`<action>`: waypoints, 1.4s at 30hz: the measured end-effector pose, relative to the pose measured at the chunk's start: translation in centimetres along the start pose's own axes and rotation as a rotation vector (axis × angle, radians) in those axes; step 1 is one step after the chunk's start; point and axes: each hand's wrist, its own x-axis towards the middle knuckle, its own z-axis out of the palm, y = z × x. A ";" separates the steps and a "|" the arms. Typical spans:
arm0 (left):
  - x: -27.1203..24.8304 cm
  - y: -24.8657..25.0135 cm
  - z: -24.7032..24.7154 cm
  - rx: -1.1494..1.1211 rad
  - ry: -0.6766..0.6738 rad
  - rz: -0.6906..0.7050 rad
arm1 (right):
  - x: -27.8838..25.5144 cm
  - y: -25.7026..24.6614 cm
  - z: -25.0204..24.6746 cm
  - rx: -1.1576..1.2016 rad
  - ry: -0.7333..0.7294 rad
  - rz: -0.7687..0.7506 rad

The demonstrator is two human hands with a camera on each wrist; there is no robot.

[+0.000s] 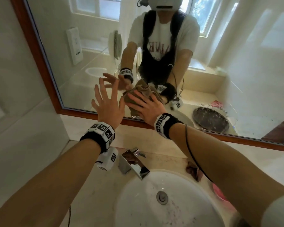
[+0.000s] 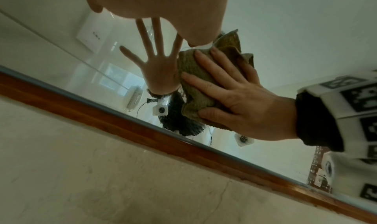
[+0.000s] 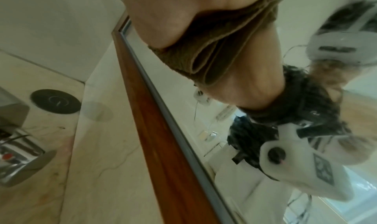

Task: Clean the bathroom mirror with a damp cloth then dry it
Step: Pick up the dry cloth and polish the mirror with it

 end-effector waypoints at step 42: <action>-8.9 23.7 7.6 0.098 -0.193 0.130 | -26.5 18.6 5.7 0.121 0.196 0.512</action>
